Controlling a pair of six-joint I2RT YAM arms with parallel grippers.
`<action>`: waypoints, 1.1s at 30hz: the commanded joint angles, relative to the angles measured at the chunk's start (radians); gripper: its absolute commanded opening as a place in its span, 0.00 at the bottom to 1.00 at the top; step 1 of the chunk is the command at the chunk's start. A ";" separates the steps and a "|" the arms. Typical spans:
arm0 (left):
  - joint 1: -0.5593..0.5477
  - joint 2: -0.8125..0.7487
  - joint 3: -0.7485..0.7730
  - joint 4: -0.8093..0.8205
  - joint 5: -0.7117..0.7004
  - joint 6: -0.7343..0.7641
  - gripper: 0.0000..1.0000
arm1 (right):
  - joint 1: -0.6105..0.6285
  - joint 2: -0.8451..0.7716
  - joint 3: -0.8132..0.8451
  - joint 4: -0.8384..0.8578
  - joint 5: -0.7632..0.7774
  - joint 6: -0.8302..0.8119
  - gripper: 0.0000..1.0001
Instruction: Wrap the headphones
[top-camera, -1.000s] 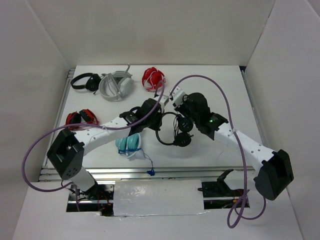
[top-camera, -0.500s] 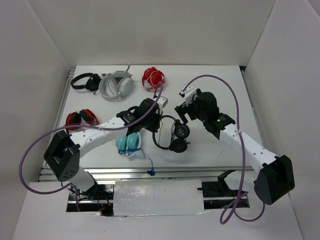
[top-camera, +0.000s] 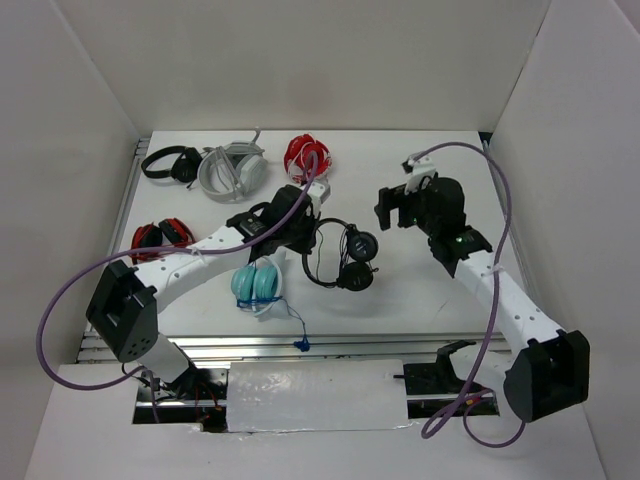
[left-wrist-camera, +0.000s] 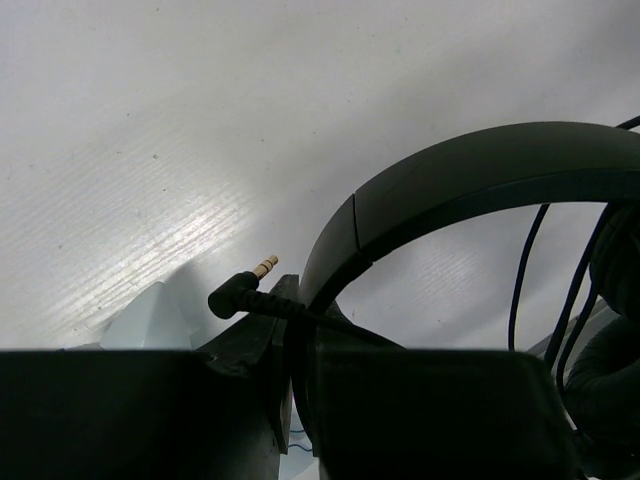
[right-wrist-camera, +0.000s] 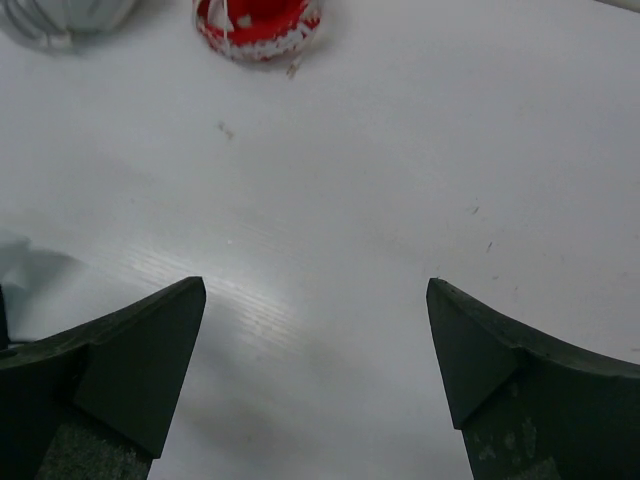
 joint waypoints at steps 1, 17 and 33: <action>-0.001 -0.052 0.009 0.052 0.060 0.079 0.00 | -0.052 0.024 0.145 0.058 -0.111 0.217 1.00; 0.002 -0.077 -0.016 0.015 -0.011 0.288 0.00 | -0.016 0.095 0.177 -0.082 -0.359 0.483 0.93; 0.018 0.159 0.245 -0.215 -0.140 -0.022 0.00 | 0.326 -0.238 0.018 -0.132 -0.001 0.506 0.70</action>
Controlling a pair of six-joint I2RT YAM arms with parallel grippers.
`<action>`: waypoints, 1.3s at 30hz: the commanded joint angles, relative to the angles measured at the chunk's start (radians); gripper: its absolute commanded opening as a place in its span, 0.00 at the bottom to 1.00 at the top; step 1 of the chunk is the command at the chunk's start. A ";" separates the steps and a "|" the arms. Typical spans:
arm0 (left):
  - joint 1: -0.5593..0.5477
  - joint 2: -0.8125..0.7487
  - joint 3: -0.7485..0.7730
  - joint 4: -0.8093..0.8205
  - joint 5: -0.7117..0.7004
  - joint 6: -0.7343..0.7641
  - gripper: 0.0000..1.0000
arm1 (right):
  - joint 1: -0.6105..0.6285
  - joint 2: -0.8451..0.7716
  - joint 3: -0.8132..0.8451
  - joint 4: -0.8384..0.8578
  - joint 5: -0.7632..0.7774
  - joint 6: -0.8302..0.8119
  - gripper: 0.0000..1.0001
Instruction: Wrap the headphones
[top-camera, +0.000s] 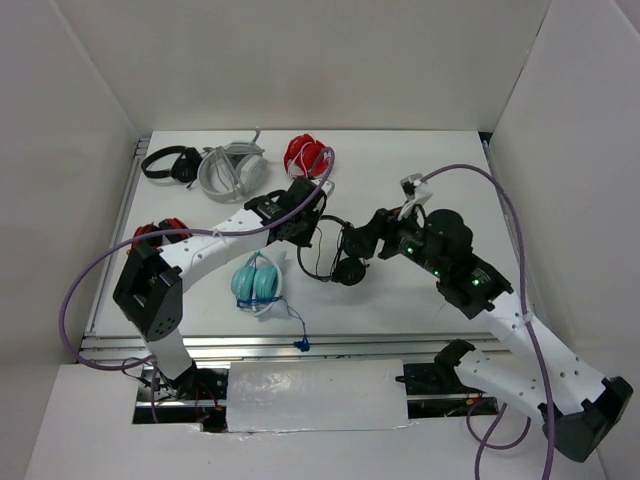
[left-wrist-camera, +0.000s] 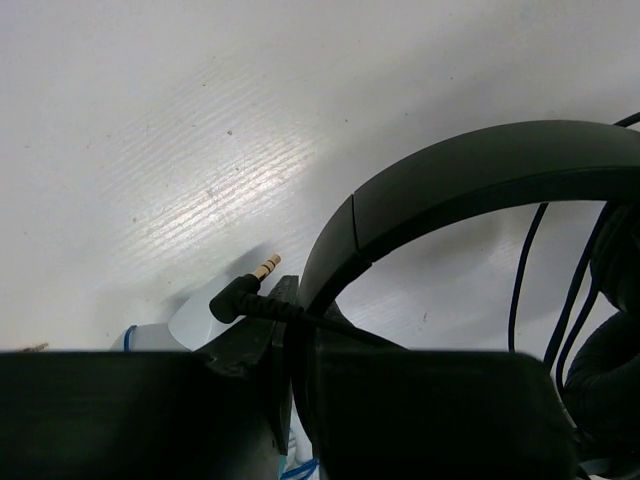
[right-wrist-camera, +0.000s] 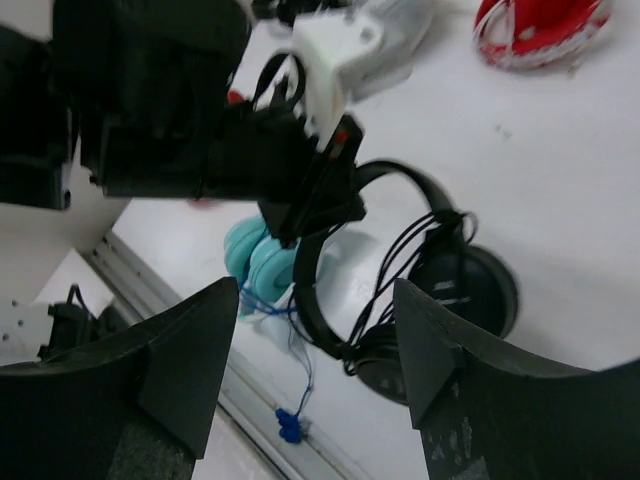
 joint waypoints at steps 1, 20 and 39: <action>0.006 0.004 0.080 -0.016 -0.017 -0.106 0.00 | 0.109 0.081 0.010 0.005 0.058 0.011 0.71; 0.008 -0.045 0.027 0.028 0.005 -0.171 0.00 | 0.269 0.454 0.117 0.216 0.287 0.145 0.26; 0.008 -0.066 -0.035 0.058 0.025 -0.148 0.00 | 0.093 0.214 -0.156 0.561 0.138 0.227 0.02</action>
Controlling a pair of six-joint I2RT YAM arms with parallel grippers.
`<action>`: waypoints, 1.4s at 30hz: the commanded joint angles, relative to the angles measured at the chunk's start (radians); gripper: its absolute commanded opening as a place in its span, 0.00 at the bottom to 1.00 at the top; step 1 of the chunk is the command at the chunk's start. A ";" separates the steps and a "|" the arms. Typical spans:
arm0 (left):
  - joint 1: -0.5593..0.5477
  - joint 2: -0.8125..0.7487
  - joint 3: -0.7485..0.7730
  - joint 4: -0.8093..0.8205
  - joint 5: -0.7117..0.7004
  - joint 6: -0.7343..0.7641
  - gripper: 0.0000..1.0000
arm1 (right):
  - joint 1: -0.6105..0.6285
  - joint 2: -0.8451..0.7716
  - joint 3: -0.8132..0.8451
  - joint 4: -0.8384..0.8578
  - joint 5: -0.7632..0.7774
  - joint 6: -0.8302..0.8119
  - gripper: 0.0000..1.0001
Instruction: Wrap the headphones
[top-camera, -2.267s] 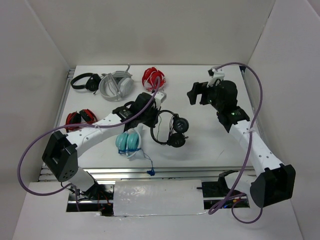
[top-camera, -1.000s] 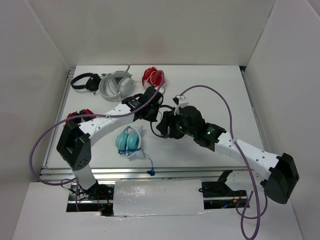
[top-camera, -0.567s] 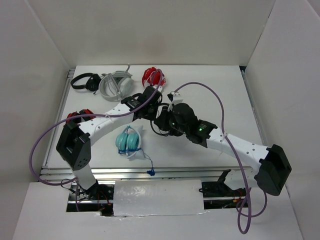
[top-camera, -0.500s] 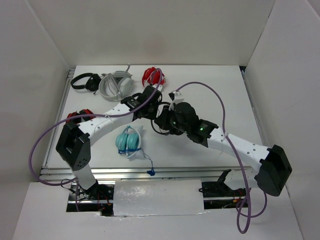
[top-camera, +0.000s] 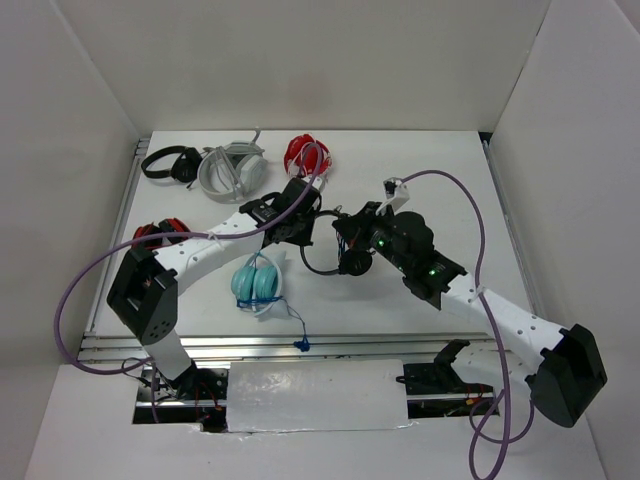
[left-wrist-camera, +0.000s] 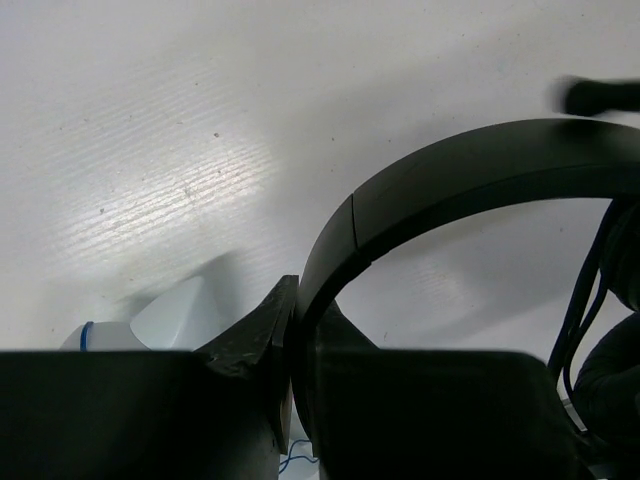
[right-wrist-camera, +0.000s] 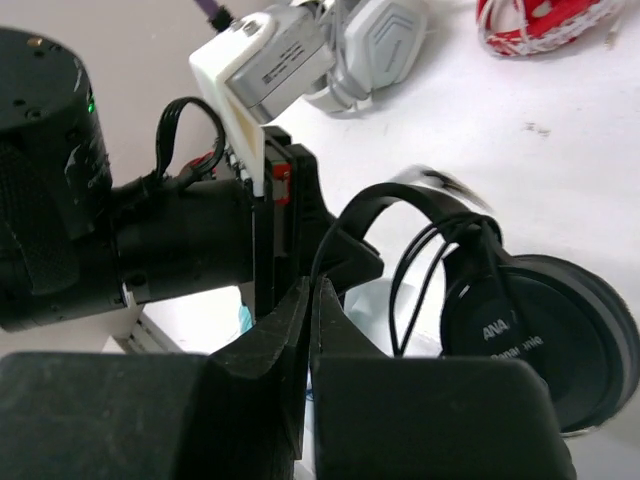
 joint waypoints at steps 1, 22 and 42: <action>-0.006 -0.044 0.007 0.005 0.032 0.023 0.00 | -0.015 -0.019 -0.022 0.164 -0.065 -0.003 0.02; -0.058 -0.125 -0.028 0.005 -0.020 0.065 0.00 | -0.108 0.009 0.020 0.131 0.071 0.059 0.28; -0.070 -0.010 0.096 -0.130 -0.094 0.048 0.00 | 0.005 0.163 0.266 -0.288 0.270 -0.385 1.00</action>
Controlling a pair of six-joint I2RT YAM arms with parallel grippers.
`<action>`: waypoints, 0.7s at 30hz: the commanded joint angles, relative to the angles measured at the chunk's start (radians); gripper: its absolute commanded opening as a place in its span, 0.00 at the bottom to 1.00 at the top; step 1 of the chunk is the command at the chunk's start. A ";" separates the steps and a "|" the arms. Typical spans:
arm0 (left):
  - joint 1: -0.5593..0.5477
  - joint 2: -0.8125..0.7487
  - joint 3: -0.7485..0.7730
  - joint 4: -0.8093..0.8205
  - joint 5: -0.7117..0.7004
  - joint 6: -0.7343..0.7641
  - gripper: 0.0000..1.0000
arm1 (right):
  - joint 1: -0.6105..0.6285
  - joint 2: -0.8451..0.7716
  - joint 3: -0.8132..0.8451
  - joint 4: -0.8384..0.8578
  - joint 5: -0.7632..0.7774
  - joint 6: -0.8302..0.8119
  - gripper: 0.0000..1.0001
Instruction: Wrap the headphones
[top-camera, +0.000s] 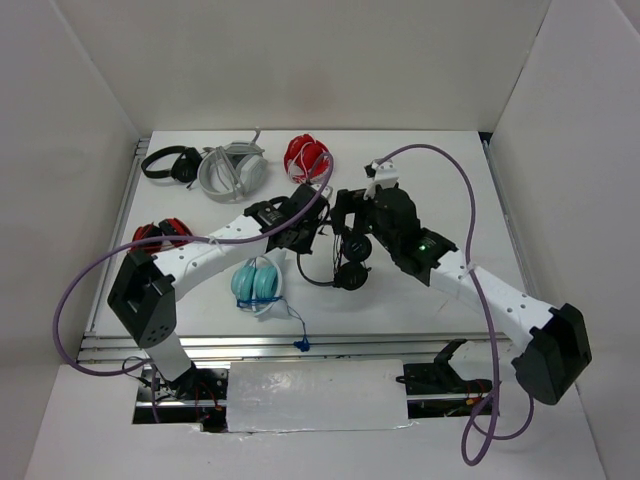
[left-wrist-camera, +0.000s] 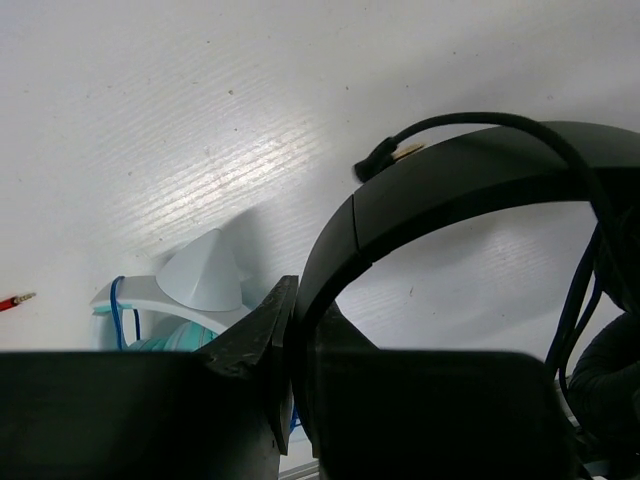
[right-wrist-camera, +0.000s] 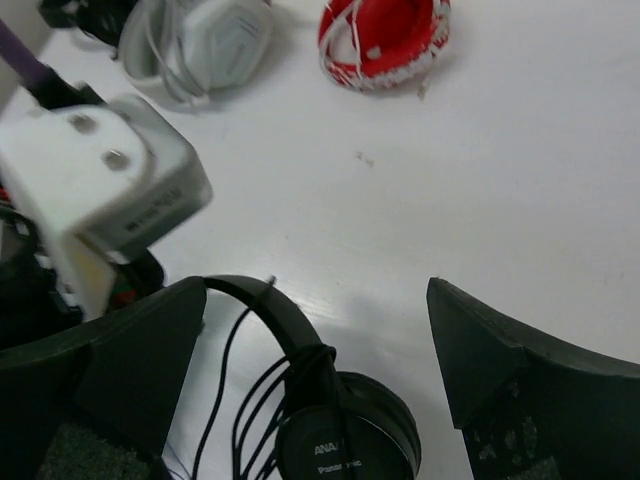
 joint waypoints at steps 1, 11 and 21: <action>-0.008 0.006 0.067 -0.001 -0.018 -0.006 0.00 | 0.019 0.043 0.051 -0.060 0.097 -0.040 1.00; -0.011 0.004 0.063 -0.004 -0.027 -0.016 0.00 | 0.064 0.089 0.046 -0.064 0.178 -0.031 1.00; -0.009 -0.039 0.037 0.003 -0.047 -0.020 0.00 | 0.016 0.073 0.031 -0.100 0.225 0.031 1.00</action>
